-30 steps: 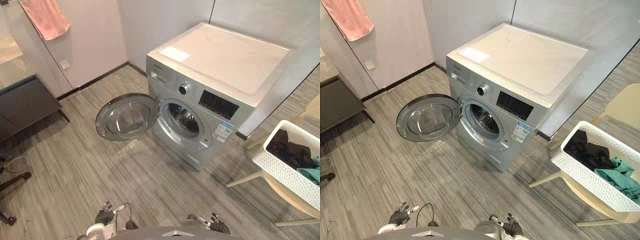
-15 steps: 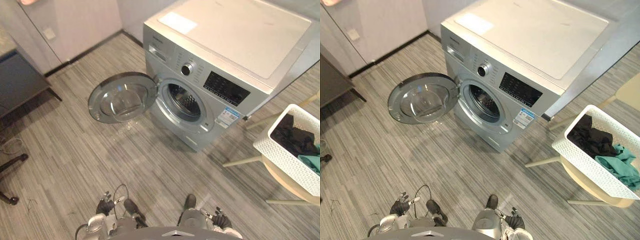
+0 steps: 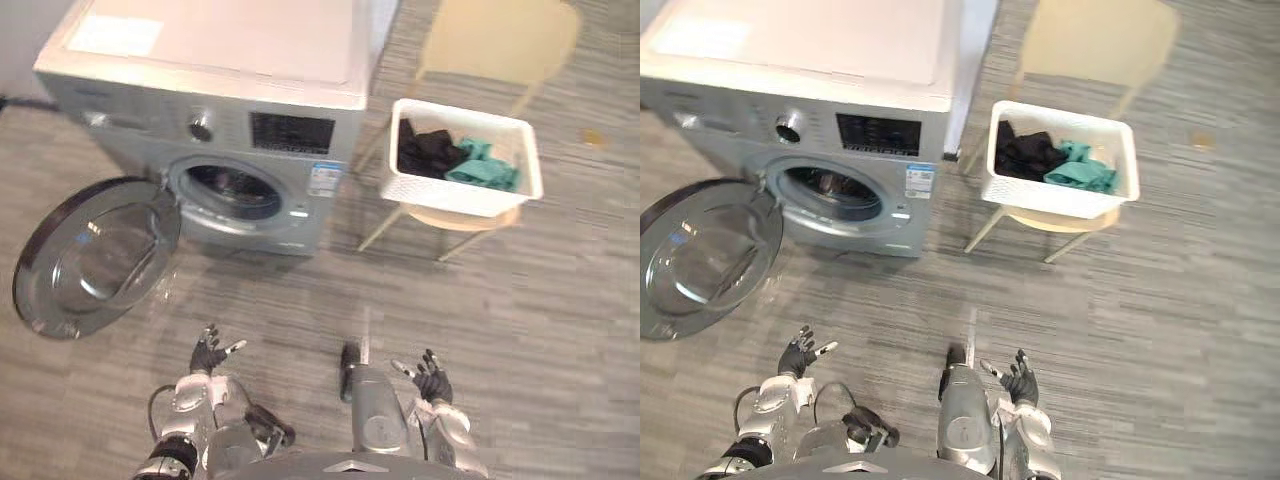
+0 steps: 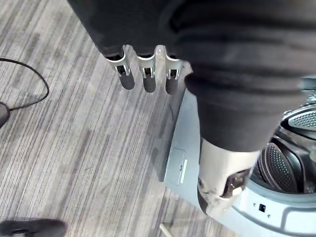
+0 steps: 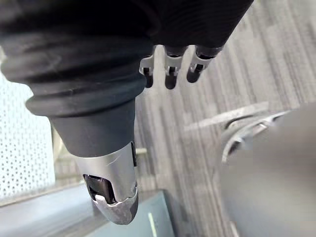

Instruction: Pick up the laundry basket with both hands and put the clothes into the washing machine.

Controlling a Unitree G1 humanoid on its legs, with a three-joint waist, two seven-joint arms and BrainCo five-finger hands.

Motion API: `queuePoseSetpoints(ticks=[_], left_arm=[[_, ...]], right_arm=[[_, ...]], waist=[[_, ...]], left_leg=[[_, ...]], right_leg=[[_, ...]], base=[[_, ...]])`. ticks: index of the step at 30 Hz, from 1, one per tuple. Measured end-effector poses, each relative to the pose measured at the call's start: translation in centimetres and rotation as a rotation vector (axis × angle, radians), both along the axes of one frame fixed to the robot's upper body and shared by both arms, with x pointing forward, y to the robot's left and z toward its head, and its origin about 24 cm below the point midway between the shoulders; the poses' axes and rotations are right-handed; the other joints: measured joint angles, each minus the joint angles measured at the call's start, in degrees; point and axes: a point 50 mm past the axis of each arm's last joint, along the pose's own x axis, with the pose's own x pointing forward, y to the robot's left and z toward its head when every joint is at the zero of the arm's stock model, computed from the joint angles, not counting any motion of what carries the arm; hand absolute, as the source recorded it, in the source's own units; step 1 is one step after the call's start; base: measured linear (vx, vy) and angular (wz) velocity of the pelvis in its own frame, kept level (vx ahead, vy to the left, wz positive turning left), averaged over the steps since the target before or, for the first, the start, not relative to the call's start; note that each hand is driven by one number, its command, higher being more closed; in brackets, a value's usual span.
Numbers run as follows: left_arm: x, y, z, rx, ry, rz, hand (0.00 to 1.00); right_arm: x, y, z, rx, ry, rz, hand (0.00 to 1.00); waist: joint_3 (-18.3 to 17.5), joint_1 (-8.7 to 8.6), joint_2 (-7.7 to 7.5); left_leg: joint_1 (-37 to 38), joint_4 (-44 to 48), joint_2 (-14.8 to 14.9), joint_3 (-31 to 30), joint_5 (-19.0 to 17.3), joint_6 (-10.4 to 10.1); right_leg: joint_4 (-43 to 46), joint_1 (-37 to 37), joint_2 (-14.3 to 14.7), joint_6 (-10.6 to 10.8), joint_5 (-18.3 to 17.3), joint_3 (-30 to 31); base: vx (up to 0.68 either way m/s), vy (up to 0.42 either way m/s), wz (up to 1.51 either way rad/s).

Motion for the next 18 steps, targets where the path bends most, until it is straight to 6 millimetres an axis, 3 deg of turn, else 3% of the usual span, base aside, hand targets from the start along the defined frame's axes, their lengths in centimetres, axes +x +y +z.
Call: queuePoseSetpoints(ticks=[2,4,5,6,7,9,10,11,12,13,14,15,16,18], left_arm=[[-1.5,1.1,-0.5,0.006,0.035,0.055,0.0],[-2.4,1.7,-0.8,0.008,0.056,0.09,0.0],[-3.0,2.1,-1.0,0.011,0.073,0.109,0.0],[-3.3,2.3,-1.1,0.01,0.088,0.124,0.0],[-3.4,2.4,-1.1,0.012,0.092,0.123,0.0],[-4.3,1.6,-1.6,-0.007,0.119,0.121,0.0],[-4.2,1.1,-1.6,-0.018,0.112,0.118,0.0],[-3.7,0.3,-1.4,-0.037,0.086,0.106,0.0],[-3.6,-0.5,-1.1,-0.047,0.063,0.082,0.0],[-4.1,-0.7,-1.3,-0.051,0.071,0.072,0.0],[-4.5,-0.7,-1.4,-0.054,0.082,0.072,0.0],[-5.4,-1.0,-1.7,-0.063,0.104,0.078,0.0],[-7.0,-0.2,-2.1,-0.042,0.147,0.097,0.0],[-7.5,0.6,-2.2,-0.02,0.162,0.107,0.0]], right_arm=[[-0.2,0.4,-0.2,0.006,0.008,0.034,0.0],[-0.2,0.5,-0.1,0.012,0.001,0.044,0.0],[-0.1,0.8,-0.1,0.017,-0.001,0.053,0.0],[-0.1,1.1,-0.1,0.022,-0.004,0.072,0.0],[0.0,1.2,-0.1,0.023,-0.008,0.076,0.0],[-0.1,1.7,0.4,0.029,-0.036,0.083,0.0],[-0.2,1.7,0.6,0.028,-0.046,0.081,0.0],[-0.3,1.3,0.9,0.013,-0.061,0.075,0.0],[-0.2,0.6,1.3,-0.012,-0.076,0.074,0.0],[0.0,0.3,1.7,-0.025,-0.096,0.064,0.0],[0.2,0.2,2.1,-0.033,-0.116,0.055,0.0],[0.6,-0.4,3.1,-0.059,-0.163,0.047,0.0],[1.0,0.5,3.3,-0.034,-0.184,0.049,0.0],[1.6,1.3,4.1,-0.022,-0.232,0.02,0.0]], waist=[[-2.62,0.26,-0.68],[-3.76,0.95,-0.68],[-4.91,1.39,-1.72],[-5.3,1.68,-1.64],[-5.37,2.19,-1.31],[-6.04,2.93,-0.31],[-6.11,2.93,-0.59],[-6.04,3.25,-0.58],[-5.75,5.11,-0.8],[-5.92,5.74,-0.08],[-5.97,5.81,0.74],[-6.14,5.91,2.8],[-7.0,6.37,3.06],[-7.16,7.36,2.09]], left_leg=[[0.63,0.21,0.18,4.47,-0.41,0.72],[0.53,2.24,1.9,6.86,-0.43,0.73],[0.71,4.52,3.74,8.02,-0.51,0.82],[1.34,7.45,6.36,9.2,-0.49,0.76],[2.16,9.4,8.05,10.05,-0.27,0.38],[2.28,27.53,20.15,10.05,4.46,-2.34],[1.96,28.33,21.29,9.93,2.68,-4.8],[1.55,26.86,21.78,10.14,1.07,-4.71],[-1.1,26.37,22.13,5.58,1.84,-0.6],[-4.52,25.68,20.56,-1.42,2.23,-0.47],[-6.33,23.69,18.84,-5.4,4.27,-0.3],[-7.04,18.45,16.66,-11.44,11.32,-0.12],[-6.21,18.72,15.21,-17.4,12.32,-5.47],[-7.81,21.18,15.07,-23.88,16.76,-9.82]], right_leg=[[1.91,2.76,-2.51,0.3,-3.94,-6.06],[-0.82,4.53,-2.27,1.49,-4.16,-6.7],[-6.75,6.39,-0.6,5.34,-3.19,-5.27],[-12.95,8.86,2.91,7.25,-3.61,-3.18],[-15.72,10.22,4.73,7.22,-3.57,-2.36],[-22.08,15.38,9.85,5.67,-2.1,2.22],[-22.07,16.02,9.7,5.67,-2.1,3.44],[-22.02,16.99,9.59,5.52,-2.02,5.31],[-22.38,19.14,9.88,5.36,-2.16,8.76],[-22.3,20.31,9.91,5.43,-2.2,10.37],[-22.21,21.13,10.25,5.66,-2.37,10.97],[-22.61,21.91,11.86,6.9,-3.48,12.74],[-23.35,22.85,11.81,7.46,-4.39,14.63],[-23.77,22.61,12.74,5.95,-4.44,17.26]], base=[[-0.01,0.036,-0.97],[0.03,-0.086,-0.89],[0.07,-0.197,-1.05],[0.08,-0.221,-1.12],[0.09,-0.249,-1.23],[0.11,-0.246,-1.22],[0.07,-0.119,-0.84],[0.06,0.025,-0.96],[0.08,0.051,-1.11],[0.08,0.089,-1.06],[0.06,0.121,-0.89],[0.09,0.171,-0.95],[0.07,0.146,-0.97],[0.01,0.03,-0.77]])
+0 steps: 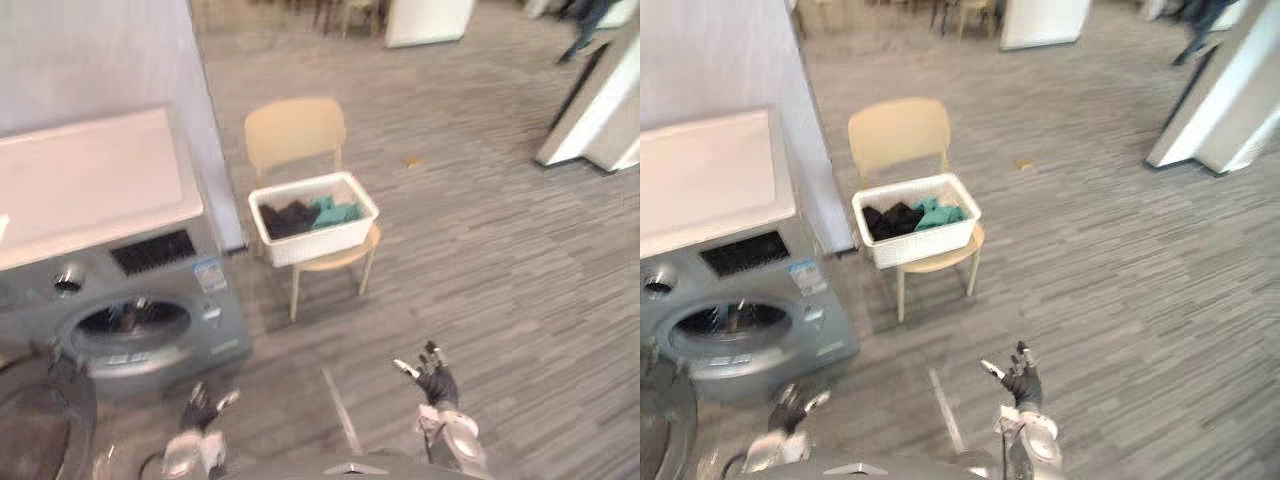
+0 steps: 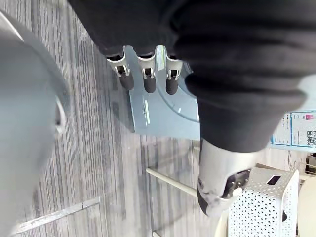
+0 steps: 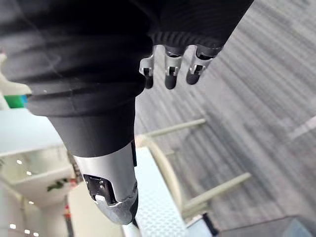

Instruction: Pick up the laundry basket with both hands and put the clothes into the washing machine.

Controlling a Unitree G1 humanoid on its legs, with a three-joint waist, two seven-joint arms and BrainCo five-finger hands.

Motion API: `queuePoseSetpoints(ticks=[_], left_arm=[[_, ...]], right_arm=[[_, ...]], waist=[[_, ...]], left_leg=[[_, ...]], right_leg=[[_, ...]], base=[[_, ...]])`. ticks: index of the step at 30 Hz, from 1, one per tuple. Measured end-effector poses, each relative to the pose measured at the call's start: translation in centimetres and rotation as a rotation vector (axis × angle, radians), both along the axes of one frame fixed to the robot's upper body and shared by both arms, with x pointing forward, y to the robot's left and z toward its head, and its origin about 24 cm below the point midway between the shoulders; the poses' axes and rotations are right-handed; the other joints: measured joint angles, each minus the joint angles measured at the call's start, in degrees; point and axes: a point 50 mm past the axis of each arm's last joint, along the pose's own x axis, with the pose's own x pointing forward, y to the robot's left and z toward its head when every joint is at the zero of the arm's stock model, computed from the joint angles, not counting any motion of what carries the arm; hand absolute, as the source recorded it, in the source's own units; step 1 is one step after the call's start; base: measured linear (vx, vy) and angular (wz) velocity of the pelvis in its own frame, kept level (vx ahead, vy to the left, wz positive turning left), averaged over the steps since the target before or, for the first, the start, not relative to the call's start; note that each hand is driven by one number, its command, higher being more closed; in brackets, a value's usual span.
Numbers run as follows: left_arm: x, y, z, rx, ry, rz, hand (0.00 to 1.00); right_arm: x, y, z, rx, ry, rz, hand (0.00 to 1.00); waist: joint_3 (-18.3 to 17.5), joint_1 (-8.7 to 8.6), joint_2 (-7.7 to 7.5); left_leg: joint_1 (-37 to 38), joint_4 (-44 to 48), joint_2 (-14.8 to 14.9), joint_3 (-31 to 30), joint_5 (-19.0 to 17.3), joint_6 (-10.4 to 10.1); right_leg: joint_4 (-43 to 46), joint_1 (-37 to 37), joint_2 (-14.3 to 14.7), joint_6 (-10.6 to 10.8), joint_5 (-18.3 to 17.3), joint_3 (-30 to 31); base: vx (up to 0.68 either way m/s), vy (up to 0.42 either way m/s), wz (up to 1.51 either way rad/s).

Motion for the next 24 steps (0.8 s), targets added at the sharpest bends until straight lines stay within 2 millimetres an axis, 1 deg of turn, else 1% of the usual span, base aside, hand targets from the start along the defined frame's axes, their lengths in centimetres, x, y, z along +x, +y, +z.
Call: queuePoseSetpoints(ticks=[1,2,3,4,5,6,7,8,9,10,11,12,13,14,15,16,17,18,19,20,21,22,23,24], left_arm=[[-0.4,-0.1,-0.2,-0.003,0.015,0.001,0.0],[-0.6,0.1,-0.2,-0.005,0.017,0.012,0.0],[-0.2,-0.5,-0.2,-0.02,0.01,0.015,0.0],[0.1,-1.4,-0.3,-0.044,0.009,0.004,0.0],[0.0,-1.9,-0.4,-0.055,0.012,0.002,0.0],[-0.3,-2.5,-0.6,-0.073,0.023,0.007,0.0],[-0.5,-2.5,-0.6,-0.072,0.028,0.008,0.0],[-0.4,-1.8,-0.5,-0.056,0.022,0.016,0.0],[0.3,-1.3,-0.3,-0.037,0.01,-0.001,0.0],[0.2,-1.2,-0.3,-0.033,0.017,-0.007,0.0],[0.0,-1.2,-0.5,-0.025,0.036,-0.037,0.0],[0.8,-1.6,-0.3,-0.018,0.021,-0.079,0.0],[1.1,-1.8,-0.2,-0.017,0.016,-0.094,0.0],[1.6,-2.2,-0.1,-0.014,0.005,-0.116,0.0],[2.2,-2.6,0.1,-0.013,-0.007,-0.139,0.0],[2.8,-3.2,0.2,-0.016,-0.02,-0.165,0.0],[3.0,-3.5,0.3,-0.019,-0.025,-0.185,0.0],[3.1,-3.8,0.3,-0.021,-0.027,-0.201,0.0],[3.3,-4.2,0.3,-0.018,-0.03,-0.231,0.0],[3.3,-4.2,0.3,-0.014,-0.028,-0.239,0.0],[3.1,-4.0,0.3,-0.005,-0.022,-0.24,0.0],[3.0,-3.1,0.2,0.021,-0.009,-0.245,0.0],[2.9,-3.7,0.0,0.006,0.002,-0.244,0.0],[2.5,-5.0,-0.2,-0.027,0.009,-0.251,0.0]], right_arm=[[0.9,0.2,0.9,-0.005,-0.044,-0.015,0.0],[1.4,0.2,1.4,-0.016,-0.067,-0.021,0.0],[2.7,0.2,2.4,-0.046,-0.111,-0.027,0.0],[4.1,-0.3,3.7,-0.082,-0.163,-0.034,0.0],[4.7,-0.4,4.3,-0.095,-0.19,-0.033,0.0],[5.3,-0.5,4.8,-0.108,-0.215,-0.032,0.0],[5.3,-0.4,4.8,-0.106,-0.211,-0.034,0.0],[4.7,0.4,4.5,-0.098,-0.197,-0.035,0.0],[4.7,1.0,4.7,-0.101,-0.209,-0.013,0.0],[4.8,1.4,4.9,-0.097,-0.22,0.003,0.0],[4.7,1.7,5.4,-0.093,-0.242,0.015,0.0],[4.3,1.5,5.5,-0.105,-0.248,0.015,0.0],[4.2,1.3,5.5,-0.12,-0.244,0.016,0.0],[3.8,0.8,5.4,-0.141,-0.232,0.006,0.0],[3.6,0.3,5.4,-0.15,-0.232,-0.01,0.0],[3.4,-0.1,5.6,-0.157,-0.235,-0.029,0.0],[3.4,-0.5,5.8,-0.163,-0.242,-0.043,0.0],[3.3,-0.9,6.0,-0.169,-0.248,-0.06,0.0],[3.3,-1.4,6.3,-0.18,-0.261,-0.078,0.0],[3.3,-1.6,6.5,-0.184,-0.269,-0.081,0.0],[3.4,-1.6,7.0,-0.187,-0.289,-0.085,0.0],[3.4,-1.6,7.0,-0.186,-0.292,-0.088,0.0],[3.5,-1.9,7.1,-0.197,-0.291,-0.084,0.0],[3.6,-2.5,7.4,-0.227,-0.294,-0.075,0.0]], waist=[[-0.02,0.5,-0.06],[0.08,0.9,-0.31],[0.12,0.9,-1.01],[0.06,0.93,0.05],[0.07,1.22,0.89],[0.17,1.58,2.48],[0.15,1.73,2.17],[0.26,1.86,-0.59],[0.35,1.97,-2.25],[0.1,1.8,-2.5],[-0.17,1.01,-2.99],[-0.06,0.47,-3.06],[-0.11,0.28,-3.26],[-0.44,-0.02,-3.73],[-0.51,-0.12,-3.64],[-0.46,-0.53,-3.36],[-0.46,-0.97,-3.05],[-0.6,-1.32,-2.79],[-0.49,-1.4,-2.37],[-0.49,-1.29,-2.29],[-0.83,-0.92,-2.73],[-1.58,-0.56,-4.41],[-1.38,-0.21,-2.28],[-1.92,0.38,0.63]], left_leg=[[-2.76,2.92,0.51,-4.29,4.02,0.73],[-5.02,5.08,0.34,-6.43,4.83,1.18],[-6.68,3.25,-3.56,-8.59,-3.63,0.0],[-6.17,-4.25,-9.38,-9.56,-9.35,0.45],[-5.36,-8.29,-11.68,-9.41,-10.49,1.44],[-2.9,-14.53,-15.08,-8.84,-12.25,5.1],[-1.83,-15.66,-15.45,-8.2,-14.19,5.88],[1.9,-16.55,-17.25,-6.39,-15.08,5.15],[3.42,-16.16,-17.76,-5.39,-16.22,4.62],[3.64,-15.96,-17.51,-4.8,-16.7,4.39],[4.16,-16.23,-17.71,-4.85,-16.75,4.87],[4.99,-17.6,-18.56,-4.99,-16.63,5.22],[5.76,-18.53,-18.95,-5.18,-16.47,5.47],[6.54,-20.25,-20.03,-5.97,-16.07,5.51],[6.51,-20.65,-20.22,-6.96,-16.08,5.47],[6.37,-21.25,-20.26,-8.77,-16.05,5.38],[6.52,-22.15,-20.21,-10.38,-15.79,4.95],[6.82,-22.99,-20.03,-11.91,-15.42,4.25],[7.47,-23.46,-19.09,-13.2,-15.13,2.74],[7.74,-23.27,-18.65,-13.76,-15.0,1.51],[7.84,-21.85,-17.75,-14.61,-15.91,-0.91],[7.81,-19.98,-17.03,-16.13,-17.4,-3.51],[8.39,-19.66,-15.24,-17.08,-17.69,-4.15],[8.84,-20.74,-12.58,-17.31,-16.76,-3.92]], right_leg=[[0.27,-1.01,0.96,-1.24,0.29,1.9],[0.31,-1.63,1.02,-1.86,0.49,3.09],[0.32,-2.95,0.78,-1.87,0.42,4.81],[0.94,-4.66,0.5,-2.06,0.54,6.76],[1.83,-5.63,0.82,-2.25,0.66,7.73],[4.89,-6.84,2.0,-1.42,-0.58,9.08],[7.14,-7.54,2.2,-0.96,-1.86,9.53],[14.37,-8.45,0.75,1.71,-5.37,10.48],[22.48,-11.78,0.42,6.12,-6.26,11.65],[26.21,-13.39,0.37,8.24,-5.78,11.69],[30.47,-15.38,-1.06,8.79,-4.46,9.94],[33.42,-17.2,-3.47,6.97,-3.43,5.51],[34.38,-17.63,-4.64,4.93,-3.47,3.36],[33.94,-17.58,-6.66,1.1,-5.57,0.15],[33.06,-17.81,-7.89,-0.35,-7.05,-1.38],[32.08,-18.95,-9.15,-0.66,-7.87,-1.72],[30.79,-19.75,-10.27,-0.46,-7.95,-1.19],[28.52,-20.5,-11.29,0.34,-7.44,0.34],[23.7,-21.07,-12.17,1.11,-5.77,3.41],[20.72,-21.16,-12.28,1.43,-4.1,4.68],[13.61,-20.63,-13.06,1.27,2.2,6.34],[11.15,-20.11,-13.31,8.41,9.04,7.07],[12.5,-19.86,-11.77,8.27,7.84,5.74],[12.09,-18.89,-9.04,7.64,6.98,4.43]], base=[[-0.03,-0.034,-0.7],[-0.03,0.01,-0.62],[-0.01,0.064,-0.59],[0.0,0.087,-0.64],[0.02,0.094,-0.78],[0.03,0.1,-0.65],[0.07,0.105,-0.46],[0.12,0.026,-0.36],[0.11,-0.013,-0.36],[0.1,-0.045,-0.33],[0.06,-0.018,-0.05],[0.08,-0.025,0.11],[0.17,-0.047,0.24],[0.17,-0.058,0.35],[0.22,-0.099,0.59],[0.17,-0.129,0.72],[0.24,-0.211,0.81],[0.3,-0.291,0.85],[0.28,-0.297,0.69],[0.31,-0.348,0.6],[0.29,-0.403,0.44],[0.28,-0.435,0.36],[0.24,-0.42,0.18],[0.25,-0.338,-0.04]])
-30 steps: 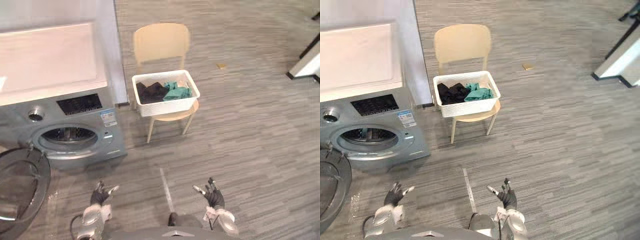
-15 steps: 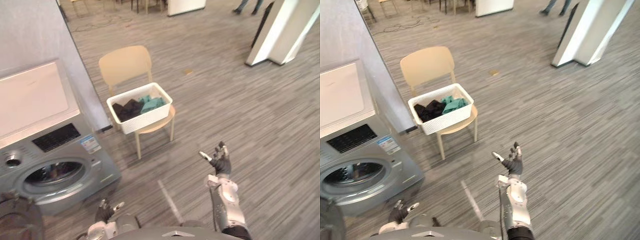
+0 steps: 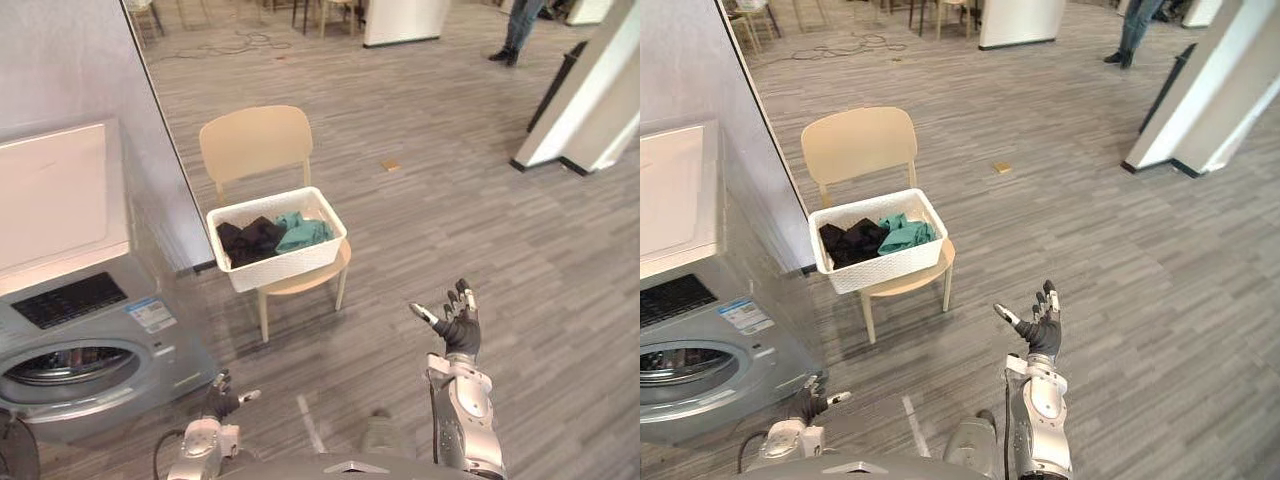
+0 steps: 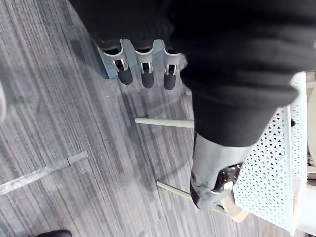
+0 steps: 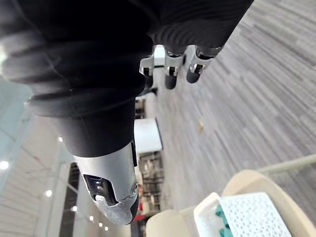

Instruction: Pick up the laundry basket with both hands and put the clothes into the washing machine.

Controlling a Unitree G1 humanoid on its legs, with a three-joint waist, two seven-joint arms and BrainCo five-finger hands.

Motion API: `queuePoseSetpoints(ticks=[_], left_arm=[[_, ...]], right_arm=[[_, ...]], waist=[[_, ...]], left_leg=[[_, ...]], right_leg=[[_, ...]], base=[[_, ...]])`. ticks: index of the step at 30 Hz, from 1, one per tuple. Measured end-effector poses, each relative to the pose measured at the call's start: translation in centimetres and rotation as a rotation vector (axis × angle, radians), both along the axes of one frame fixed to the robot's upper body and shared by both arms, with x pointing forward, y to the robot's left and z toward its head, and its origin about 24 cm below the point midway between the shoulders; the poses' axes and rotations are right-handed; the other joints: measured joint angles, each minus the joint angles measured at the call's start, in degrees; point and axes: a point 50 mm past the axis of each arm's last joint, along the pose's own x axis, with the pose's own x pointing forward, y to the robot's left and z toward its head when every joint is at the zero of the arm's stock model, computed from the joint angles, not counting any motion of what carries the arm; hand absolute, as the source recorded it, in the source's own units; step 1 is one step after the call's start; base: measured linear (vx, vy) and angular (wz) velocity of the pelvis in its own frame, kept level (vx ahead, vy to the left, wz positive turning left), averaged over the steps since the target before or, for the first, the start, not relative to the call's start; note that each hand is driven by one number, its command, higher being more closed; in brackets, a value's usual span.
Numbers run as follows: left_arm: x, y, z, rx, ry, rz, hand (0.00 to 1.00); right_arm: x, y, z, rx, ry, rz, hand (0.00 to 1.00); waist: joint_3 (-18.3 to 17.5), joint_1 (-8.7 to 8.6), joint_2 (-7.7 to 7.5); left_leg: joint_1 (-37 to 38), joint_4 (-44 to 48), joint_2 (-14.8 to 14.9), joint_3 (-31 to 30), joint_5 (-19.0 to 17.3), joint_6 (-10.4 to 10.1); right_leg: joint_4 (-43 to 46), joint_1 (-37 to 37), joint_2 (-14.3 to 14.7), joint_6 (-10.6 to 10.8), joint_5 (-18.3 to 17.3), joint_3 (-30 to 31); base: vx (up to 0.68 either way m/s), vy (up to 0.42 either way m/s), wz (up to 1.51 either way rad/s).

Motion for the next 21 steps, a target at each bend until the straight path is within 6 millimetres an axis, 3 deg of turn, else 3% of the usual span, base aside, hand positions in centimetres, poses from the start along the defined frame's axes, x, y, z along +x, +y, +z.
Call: queuePoseSetpoints(ticks=[1,3,4,5,6,7,8,9,11,13,14,15,16,17,18,19,20,21], left_arm=[[-0.2,-1.0,-0.1,-0.027,0.003,0.001,0.0],[-0.6,-1.1,-0.2,-0.032,0.01,0.017,0.0],[-0.7,-0.8,-0.2,-0.03,0.012,0.032,0.0],[-0.9,-0.4,-0.2,-0.031,0.013,0.062,0.0],[-0.7,0.1,0.0,-0.026,-0.002,0.081,0.0],[-1.0,0.7,0.0,-0.016,-0.001,0.093,0.0],[-1.4,1.0,0.0,-0.01,0.002,0.102,0.0],[-1.5,1.2,0.0,-0.009,0.003,0.107,0.0],[-1.4,1.1,0.0,-0.018,0.0,0.104,0.0],[-1.9,1.6,0.0,-0.02,0.007,0.146,0.0],[-1.9,2.1,0.1,-0.013,-0.004,0.172,0.0],[-1.8,2.6,0.2,-0.007,-0.008,0.192,0.0],[-1.3,2.4,0.3,-0.011,-0.016,0.189,0.0],[-1.5,2.3,0.2,-0.015,-0.01,0.191,0.0],[-2.0,1.8,0.0,-0.025,0.008,0.192,0.0],[-2.2,1.9,-0.1,-0.035,0.014,0.205,0.0],[-2.0,1.9,0.0,-0.029,0.01,0.196,0.0],[-2.1,2.3,0.0,-0.013,0.015,0.175,0.0]], right_arm=[[0.1,-0.5,0.3,-0.02,-0.005,-0.004,0.0],[0.4,-0.3,0.4,-0.018,-0.012,0.003,0.0],[0.4,-0.1,0.3,-0.006,-0.011,0.003,0.0],[0.3,0.2,0.1,0.007,-0.008,-0.001,0.0],[0.1,0.5,-0.1,0.01,0.002,0.007,0.0],[-0.1,0.6,-0.3,0.01,0.013,0.01,0.0],[-0.2,0.6,-0.3,0.01,0.012,0.01,0.0],[-0.1,0.6,0.2,0.006,-0.009,0.003,0.0],[0.0,-0.4,1.4,-0.034,-0.051,-0.035,0.0],[0.0,-0.7,1.5,-0.042,-0.051,-0.064,0.0],[-0.1,-0.6,1.4,-0.037,-0.041,-0.071,0.0],[0.0,-0.7,1.4,-0.035,-0.041,-0.08,0.0],[0.5,-1.0,1.9,-0.045,-0.057,-0.095,0.0],[0.9,-1.2,2.3,-0.052,-0.066,-0.101,0.0],[1.2,-1.6,2.7,-0.067,-0.076,-0.114,0.0],[1.1,-2.1,2.6,-0.089,-0.06,-0.133,0.0],[0.8,-2.2,2.2,-0.092,-0.033,-0.147,0.0],[0.6,-1.9,2.1,-0.086,-0.028,-0.159,0.0]], waist=[[-0.71,0.49,2.09],[-0.1,0.43,2.47],[0.3,0.49,2.26],[1.62,0.33,1.71],[2.46,0.54,1.53],[2.48,0.81,1.54],[2.21,1.01,0.87],[2.12,0.97,0.64],[2.5,0.87,1.39],[2.63,0.35,1.32],[3.52,0.23,0.01],[3.54,0.56,-0.32],[3.6,0.51,-0.35],[3.62,0.53,-0.1],[3.34,0.81,1.22],[3.38,1.47,1.64],[2.91,1.7,0.71],[1.72,1.23,-1.26]], left_leg=[[0.85,-1.28,1.2,0.23,2.19,-0.67],[1.46,1.24,3.05,-0.42,5.79,-1.31],[1.2,3.75,3.91,-0.7,7.14,-0.05],[-0.88,10.94,6.3,-1.77,10.49,4.74],[-3.38,17.96,9.63,-1.93,16.05,12.51],[-4.6,20.52,11.19,-1.9,20.89,15.96],[-5.05,21.74,12.0,-1.82,25.27,17.39],[-6.54,24.0,12.52,-1.34,25.76,17.51],[-10.07,28.72,11.26,3.44,22.55,17.55],[-10.67,28.04,10.56,4.17,25.84,14.77],[-12.43,29.15,10.36,3.32,28.14,12.69],[-14.49,28.3,7.86,3.09,18.08,7.94],[-15.09,20.68,3.41,3.29,12.4,7.25],[-14.63,15.08,1.07,3.57,11.36,6.74],[-12.2,3.52,-1.79,4.72,12.27,6.56],[-11.4,0.45,-3.41,4.03,12.01,7.52],[-11.02,0.59,-4.31,4.59,10.95,7.51],[-10.91,1.18,-7.13,4.76,8.93,8.47]], right_leg=[[0.58,-0.08,1.44,-0.71,-1.05,-0.18],[2.92,1.23,2.64,-2.14,-3.62,-0.96],[3.25,2.41,3.05,-2.69,-4.48,-1.51],[2.76,6.11,4.19,-4.28,-6.18,-3.22],[1.19,10.07,5.85,-5.6,-7.37,-4.93],[-0.46,12.48,6.76,-6.1,-7.71,-5.55],[-2.52,14.49,7.15,-6.57,-7.5,-5.89],[-4.32,15.78,7.2,-7.42,-7.2,-6.74],[-5.78,16.09,7.1,-8.29,-6.68,-7.14],[-7.38,17.08,7.1,-9.06,-6.19,-7.68],[-9.42,18.59,6.34,-9.77,-5.67,-7.95],[-11.21,19.45,5.02,-9.16,-5.49,-8.39],[-11.94,19.52,3.72,-8.91,-5.59,-8.71],[-12.08,19.48,3.26,-8.44,-5.65,-8.86],[-12.31,19.76,3.38,-7.07,-6.23,-9.0],[-11.47,20.7,3.39,-5.2,-7.46,-8.38],[-10.94,20.96,2.63,-4.98,-8.43,-8.5],[-9.04,20.81,-0.17,-3.18,-9.95,-8.82]], base=[[0.24,-0.288,-0.06],[0.19,-0.235,0.04],[0.16,-0.278,0.23],[0.11,-0.29,0.33],[0.1,-0.328,0.34],[0.12,-0.276,0.24],[0.12,-0.179,0.15],[0.15,-0.098,0.21],[0.15,-0.031,0.23],[0.19,-0.061,0.27],[0.16,-0.011,0.41],[0.16,0.032,0.45],[0.17,0.082,0.32],[0.13,0.122,0.1],[0.19,0.202,-0.11],[0.18,0.198,-0.12],[0.23,0.172,0.07],[0.25,0.153,0.18]])
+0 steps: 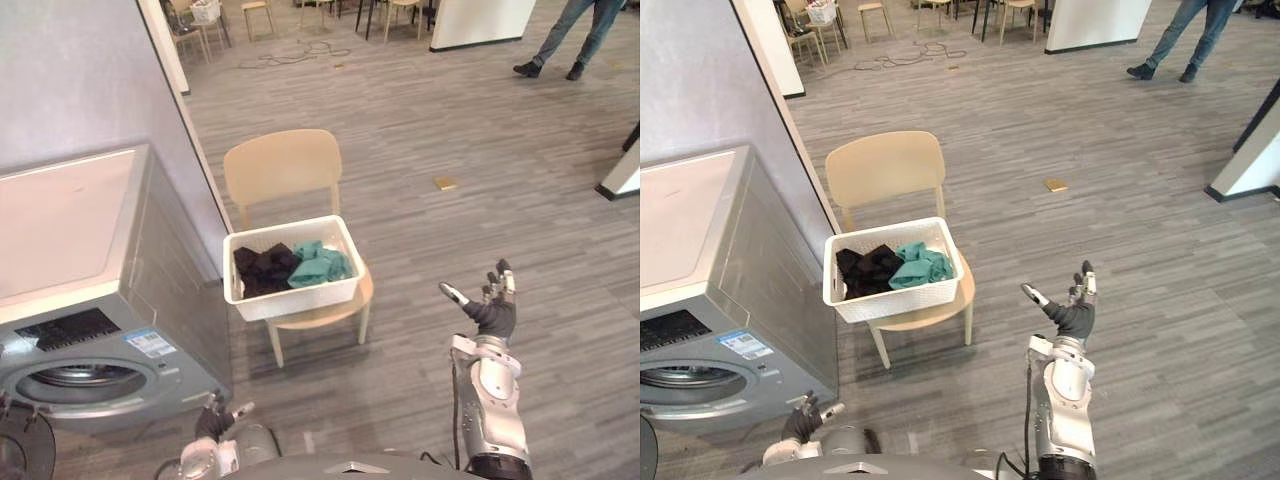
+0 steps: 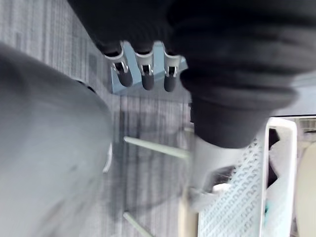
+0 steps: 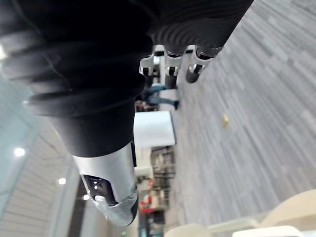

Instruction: Pick up the laundry basket with both hands and put the clothes into the washing machine.

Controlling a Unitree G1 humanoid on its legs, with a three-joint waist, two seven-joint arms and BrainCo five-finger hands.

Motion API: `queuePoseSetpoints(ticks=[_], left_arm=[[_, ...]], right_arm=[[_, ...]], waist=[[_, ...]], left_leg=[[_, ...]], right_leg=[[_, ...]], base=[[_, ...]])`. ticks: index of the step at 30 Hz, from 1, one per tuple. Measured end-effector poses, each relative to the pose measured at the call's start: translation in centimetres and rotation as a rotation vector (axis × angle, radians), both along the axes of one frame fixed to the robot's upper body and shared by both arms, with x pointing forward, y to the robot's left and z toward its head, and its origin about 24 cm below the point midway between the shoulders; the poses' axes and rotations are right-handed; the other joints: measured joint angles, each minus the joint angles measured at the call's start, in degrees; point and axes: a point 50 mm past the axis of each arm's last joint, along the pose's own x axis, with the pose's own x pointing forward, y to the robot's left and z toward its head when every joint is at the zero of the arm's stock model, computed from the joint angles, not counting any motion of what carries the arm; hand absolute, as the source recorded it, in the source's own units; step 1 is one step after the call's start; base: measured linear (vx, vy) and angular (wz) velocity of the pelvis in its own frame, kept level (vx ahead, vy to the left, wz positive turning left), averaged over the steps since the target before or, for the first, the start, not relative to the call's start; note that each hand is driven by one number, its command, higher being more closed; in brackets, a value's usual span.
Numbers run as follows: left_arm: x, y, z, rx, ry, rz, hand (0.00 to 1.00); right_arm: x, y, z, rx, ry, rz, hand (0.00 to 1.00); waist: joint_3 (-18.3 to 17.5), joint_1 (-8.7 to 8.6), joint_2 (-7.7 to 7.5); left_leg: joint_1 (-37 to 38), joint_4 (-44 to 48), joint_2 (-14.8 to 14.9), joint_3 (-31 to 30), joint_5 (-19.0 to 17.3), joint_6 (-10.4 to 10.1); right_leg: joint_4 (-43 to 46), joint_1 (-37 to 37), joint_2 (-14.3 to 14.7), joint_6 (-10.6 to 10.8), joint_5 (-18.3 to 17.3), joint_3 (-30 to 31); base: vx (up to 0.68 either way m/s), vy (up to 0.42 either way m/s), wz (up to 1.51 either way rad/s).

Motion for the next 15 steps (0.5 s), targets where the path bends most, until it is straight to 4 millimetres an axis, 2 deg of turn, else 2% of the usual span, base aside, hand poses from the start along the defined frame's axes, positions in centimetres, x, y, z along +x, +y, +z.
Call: queuePoseSetpoints(ticks=[1,3,4,5,7,10,11,12,13,14,15], left_arm=[[0.1,0.3,0.0,0.015,0.001,-0.016,0.0],[0.4,0.5,-0.1,0.022,0.013,-0.028,0.0],[0.5,0.4,-0.1,0.033,0.017,-0.055,0.0],[0.6,0.4,-0.1,0.037,0.015,-0.068,0.0],[1.3,-0.2,0.2,0.035,-0.005,-0.105,0.0],[2.1,-1.1,0.3,0.026,-0.023,-0.153,0.0],[2.6,-1.5,0.5,0.03,-0.035,-0.179,0.0],[2.6,-1.5,0.5,0.036,-0.033,-0.192,0.0],[2.6,-1.2,0.5,0.046,-0.035,-0.198,0.0],[2.7,-2.2,0.3,0.027,-0.026,-0.208,0.0],[2.5,-3.1,0.3,0.002,-0.032,-0.217,0.0]], right_arm=[[0.0,0.0,0.0,-0.027,0.009,0.002,0.0],[0.1,0.0,0.1,-0.045,0.017,0.004,0.0],[0.3,0.2,0.0,-0.066,0.036,0.012,0.0],[0.4,0.2,0.1,-0.075,0.039,0.014,0.0],[1.1,0.3,0.7,-0.107,0.033,0.021,0.0],[1.5,-0.4,1.5,-0.142,0.01,-0.008,0.0],[1.2,-1.1,1.8,-0.148,-0.001,-0.051,0.0],[0.9,-1.6,2.3,-0.156,-0.014,-0.078,0.0],[0.9,-1.7,2.6,-0.164,-0.019,-0.079,0.0],[0.8,-2.5,2.9,-0.222,0.002,-0.087,0.0],[0.9,-3.1,3.4,-0.263,0.005,-0.083,0.0]], waist=[[0.15,-0.21,-1.81],[-0.07,-0.24,-2.13],[-0.23,-0.15,-2.28],[-0.2,-0.19,-2.2],[0.0,-0.37,-1.59],[-0.22,-0.74,-0.99],[0.03,-1.22,-0.45],[-0.62,-1.74,-2.12],[-0.65,-1.91,-3.01],[-0.31,-2.12,-1.57],[-1.19,-1.18,0.69]], left_leg=[[0.73,0.39,-1.67,0.27,-1.73,0.41],[1.44,0.49,-3.46,1.01,-3.29,1.22],[2.79,-0.41,-4.3,1.79,-2.82,2.29],[3.22,-0.93,-4.41,1.76,-2.7,2.55],[5.71,-5.4,-4.55,1.33,-1.81,2.33],[7.71,-10.32,-4.56,-1.67,-0.68,1.27],[8.56,-11.67,-4.31,-3.48,0.14,0.13],[8.77,-10.89,-4.61,-4.7,0.34,-0.67],[8.7,-10.07,-5.18,-5.47,0.05,-1.37],[8.69,-8.71,-3.8,-8.01,-0.33,-2.37],[8.1,-8.73,-1.9,-8.0,0.17,-3.01]], right_leg=[[2.38,-0.14,-2.25,0.47,-1.24,0.08],[9.4,-2.89,-4.62,0.53,-1.13,1.31],[16.29,-6.97,-6.12,-0.04,0.3,2.27],[17.75,-7.97,-6.37,0.14,0.08,2.33],[18.27,-10.68,-5.13,-0.88,-3.47,0.69],[15.99,-14.85,-2.36,-1.54,-4.3,2.23],[14.7,-16.91,-1.08,-0.89,-3.7,5.51],[10.77,-17.37,-0.64,-0.66,0.04,7.92],[8.43,-17.36,-1.12,-0.58,5.19,8.93],[10.49,-16.2,-0.24,0.27,5.91,7.01],[9.5,-15.15,1.42,-0.45,5.67,6.0]], base=[[0.27,0.158,0.16],[0.24,0.172,-0.01],[0.27,0.185,-0.04],[0.32,0.154,-0.04],[0.25,-0.016,0.0],[0.2,-0.114,0.3],[0.23,-0.235,0.86],[0.24,-0.273,0.97],[0.18,-0.225,1.03],[0.19,-0.259,0.65],[0.16,-0.24,0.48]])
